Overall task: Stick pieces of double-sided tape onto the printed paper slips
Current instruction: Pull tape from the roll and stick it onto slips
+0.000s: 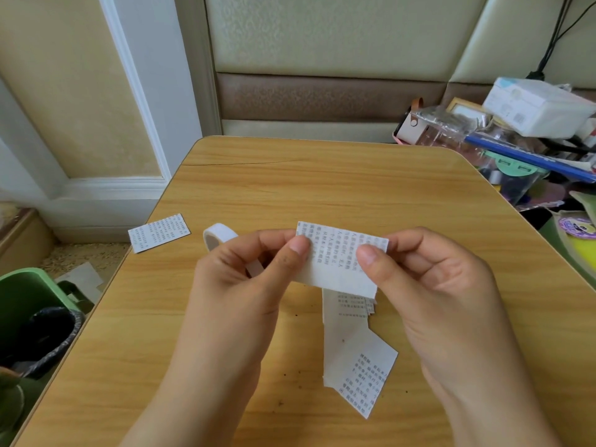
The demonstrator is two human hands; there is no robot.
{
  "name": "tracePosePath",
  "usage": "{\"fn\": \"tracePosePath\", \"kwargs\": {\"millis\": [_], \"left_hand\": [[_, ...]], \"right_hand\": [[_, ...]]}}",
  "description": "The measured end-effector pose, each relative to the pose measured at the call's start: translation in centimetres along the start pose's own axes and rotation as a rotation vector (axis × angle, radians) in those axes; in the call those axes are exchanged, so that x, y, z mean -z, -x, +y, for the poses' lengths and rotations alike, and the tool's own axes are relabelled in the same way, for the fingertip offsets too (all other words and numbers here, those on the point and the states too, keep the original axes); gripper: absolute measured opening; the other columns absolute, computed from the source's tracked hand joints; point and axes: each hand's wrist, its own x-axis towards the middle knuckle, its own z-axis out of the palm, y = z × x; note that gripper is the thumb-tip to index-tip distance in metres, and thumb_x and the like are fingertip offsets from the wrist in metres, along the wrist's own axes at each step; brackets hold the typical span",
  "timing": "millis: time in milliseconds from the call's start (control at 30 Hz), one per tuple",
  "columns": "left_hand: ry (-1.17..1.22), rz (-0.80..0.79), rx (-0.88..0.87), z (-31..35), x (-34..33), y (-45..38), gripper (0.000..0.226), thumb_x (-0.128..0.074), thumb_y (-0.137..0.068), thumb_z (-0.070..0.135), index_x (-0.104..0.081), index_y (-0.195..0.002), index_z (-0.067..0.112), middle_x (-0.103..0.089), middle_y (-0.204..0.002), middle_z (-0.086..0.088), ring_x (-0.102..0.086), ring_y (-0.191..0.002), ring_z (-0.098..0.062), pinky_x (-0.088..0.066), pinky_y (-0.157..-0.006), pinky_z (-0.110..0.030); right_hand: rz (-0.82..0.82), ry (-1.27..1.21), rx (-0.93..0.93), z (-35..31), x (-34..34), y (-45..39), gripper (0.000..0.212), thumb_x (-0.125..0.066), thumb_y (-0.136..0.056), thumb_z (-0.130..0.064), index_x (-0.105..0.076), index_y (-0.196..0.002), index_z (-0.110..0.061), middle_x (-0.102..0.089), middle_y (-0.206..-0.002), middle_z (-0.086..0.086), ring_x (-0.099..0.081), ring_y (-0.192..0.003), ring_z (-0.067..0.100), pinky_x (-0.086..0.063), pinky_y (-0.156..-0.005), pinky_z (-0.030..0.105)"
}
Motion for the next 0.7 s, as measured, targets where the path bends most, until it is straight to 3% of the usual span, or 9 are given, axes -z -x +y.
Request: {"fn": "tracePosePath", "kwargs": {"millis": [233,333,467,700], "left_hand": [[0.016,0.046,-0.013,-0.1,0.2,-0.2,0.009,-0.067,-0.065,0.022,-0.076,-0.065,0.02,-0.062,-0.055,0.01,-0.051,-0.049,0.0,-0.041,-0.052,-0.008],[0.015,0.053,-0.031,-0.2,0.2,-0.2,0.009,-0.067,-0.065,0.021,-0.076,-0.066,0.019,-0.061,-0.054,0.01,-0.051,-0.049,0.0,-0.04,-0.052,-0.008],[-0.003,0.063,-0.053,-0.4,0.1,-0.1,0.008,-0.067,-0.065,0.02,-0.075,-0.065,0.017,-0.062,-0.055,0.01,-0.052,-0.05,0.0,-0.04,-0.052,-0.008],[-0.02,0.05,-0.004,-0.3,0.0,-0.1,0.008,-0.067,-0.064,0.022,-0.074,-0.06,0.022,-0.057,-0.049,0.012,-0.049,-0.047,0.0,-0.039,-0.051,-0.008]], "right_hand": [[0.082,-0.019,-0.023,0.3,-0.7,0.0,0.014,-0.073,-0.067,-0.031,-0.072,-0.074,-0.019,-0.071,-0.069,0.007,-0.062,-0.062,0.012,-0.049,-0.06,0.019],[0.116,-0.023,-0.023,0.1,-0.9,0.0,0.018,-0.085,-0.063,-0.033,-0.072,-0.07,-0.021,-0.069,-0.064,0.002,-0.061,-0.058,0.008,-0.047,-0.058,0.016],[0.172,-0.05,-0.022,0.1,-1.1,0.0,0.017,-0.073,-0.057,-0.036,-0.071,-0.067,-0.022,-0.068,-0.059,-0.002,-0.06,-0.055,0.005,-0.046,-0.056,0.013],[0.216,-0.061,-0.013,-0.1,-1.3,0.0,0.015,-0.074,-0.056,-0.033,-0.072,-0.066,-0.022,-0.069,-0.06,-0.002,-0.061,-0.056,0.004,-0.046,-0.056,0.011]]}}
